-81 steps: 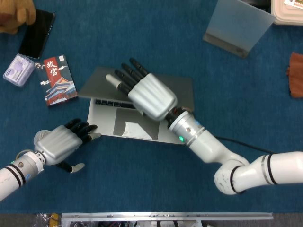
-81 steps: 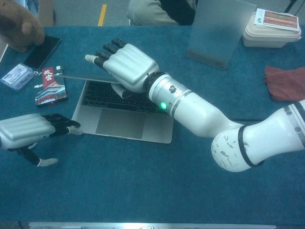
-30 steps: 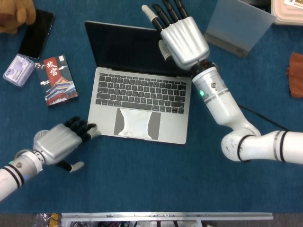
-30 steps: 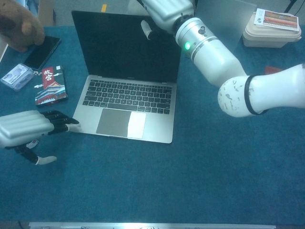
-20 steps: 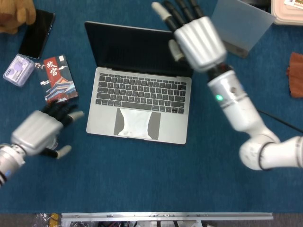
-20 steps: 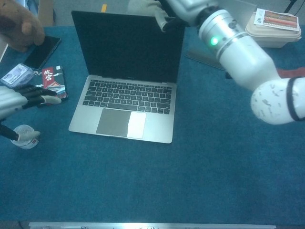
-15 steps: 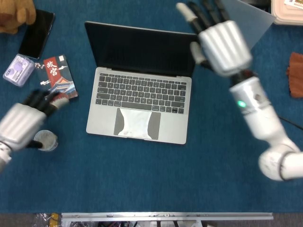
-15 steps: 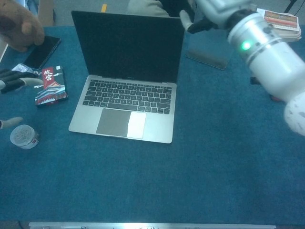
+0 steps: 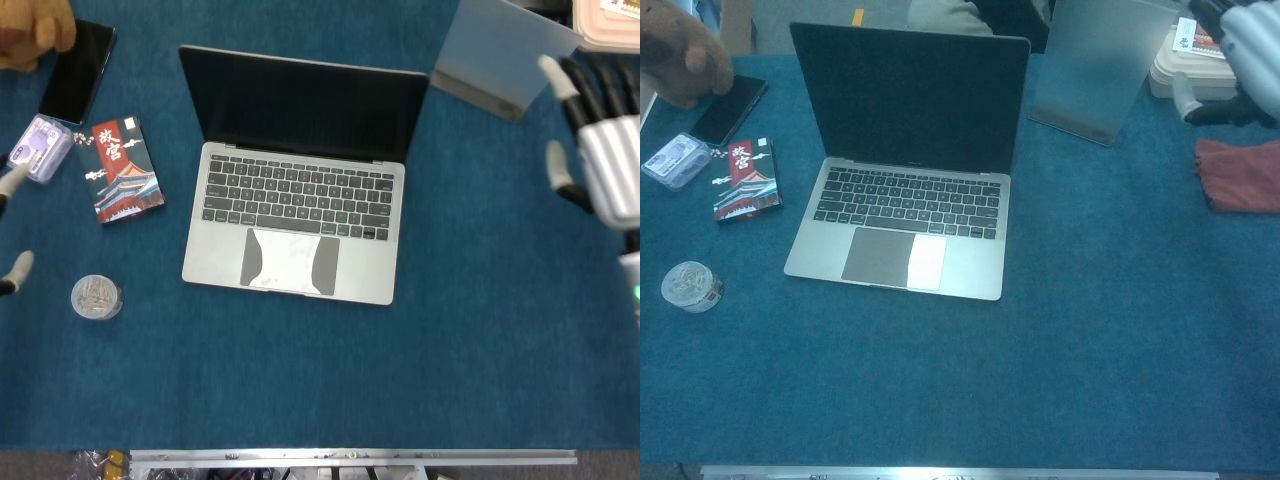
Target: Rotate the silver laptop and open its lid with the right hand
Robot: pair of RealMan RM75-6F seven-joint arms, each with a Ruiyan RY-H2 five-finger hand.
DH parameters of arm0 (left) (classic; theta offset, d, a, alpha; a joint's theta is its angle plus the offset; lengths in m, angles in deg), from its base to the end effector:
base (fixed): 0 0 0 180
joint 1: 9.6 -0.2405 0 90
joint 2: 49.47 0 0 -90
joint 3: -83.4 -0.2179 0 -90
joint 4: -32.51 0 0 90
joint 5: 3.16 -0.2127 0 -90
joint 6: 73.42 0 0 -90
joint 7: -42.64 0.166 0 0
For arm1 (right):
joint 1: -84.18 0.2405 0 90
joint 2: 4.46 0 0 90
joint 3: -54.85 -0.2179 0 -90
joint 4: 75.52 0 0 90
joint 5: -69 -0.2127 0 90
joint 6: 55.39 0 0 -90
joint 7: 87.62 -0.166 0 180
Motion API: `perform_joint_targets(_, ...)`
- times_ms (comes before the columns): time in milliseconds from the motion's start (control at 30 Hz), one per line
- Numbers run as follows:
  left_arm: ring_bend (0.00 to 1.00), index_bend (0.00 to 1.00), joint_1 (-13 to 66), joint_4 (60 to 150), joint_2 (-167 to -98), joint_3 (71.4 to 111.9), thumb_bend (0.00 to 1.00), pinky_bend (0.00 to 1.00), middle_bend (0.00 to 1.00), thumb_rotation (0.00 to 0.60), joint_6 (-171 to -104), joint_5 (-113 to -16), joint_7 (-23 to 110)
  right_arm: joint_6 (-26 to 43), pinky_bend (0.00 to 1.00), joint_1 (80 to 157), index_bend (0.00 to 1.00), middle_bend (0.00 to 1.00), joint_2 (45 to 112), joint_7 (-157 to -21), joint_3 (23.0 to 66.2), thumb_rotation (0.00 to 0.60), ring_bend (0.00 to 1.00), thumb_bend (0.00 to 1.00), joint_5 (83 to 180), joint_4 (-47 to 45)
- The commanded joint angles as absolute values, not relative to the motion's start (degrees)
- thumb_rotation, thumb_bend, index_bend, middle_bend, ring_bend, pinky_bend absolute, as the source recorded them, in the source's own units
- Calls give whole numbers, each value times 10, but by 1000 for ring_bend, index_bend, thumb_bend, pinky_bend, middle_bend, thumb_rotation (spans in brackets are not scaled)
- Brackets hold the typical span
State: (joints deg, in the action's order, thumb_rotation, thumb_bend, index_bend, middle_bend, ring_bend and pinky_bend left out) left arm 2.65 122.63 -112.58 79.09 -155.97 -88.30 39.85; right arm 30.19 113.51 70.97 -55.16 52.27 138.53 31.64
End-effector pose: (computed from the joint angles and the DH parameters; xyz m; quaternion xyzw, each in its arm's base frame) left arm -0.2794 0.2100 0.1258 -0.6451 -0.3946 -0.3659 0.5424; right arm -0.1428 -0.2699 0.0744 0.6544 -0.3125 0.3979 0.5619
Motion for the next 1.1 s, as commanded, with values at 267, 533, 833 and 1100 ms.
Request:
perform_joint_targets(267, 0, 77, -28, 1207, -1141, 788, 318, 0, 46, 595, -1612, -894, 366, 332, 32, 1054, 0, 109, 716, -601, 587, 511, 0, 531, 1463, 311)
perform_joint_targets(533, 0, 77, -54, 1199, -1147, 783, 318, 0, 46, 529, -1640, -920, 373, 338, 31, 1018, 0, 109, 719, -603, 603, 512, 0, 531, 1501, 310)
perform_joint_targets(833, 0, 77, -70, 1204, -1153, 792, 319, 0, 44, 530, -1650, -921, 375, 361, 31, 970, 0, 109, 700, -612, 610, 509, 0, 531, 1518, 307)
perform_joint_targets(1100, 0, 77, -74, 1194, -1161, 806, 318, 0, 44, 530, -1655, -924, 365, 363, 32, 944, 0, 109, 694, -616, 605, 510, 0, 531, 1531, 307)
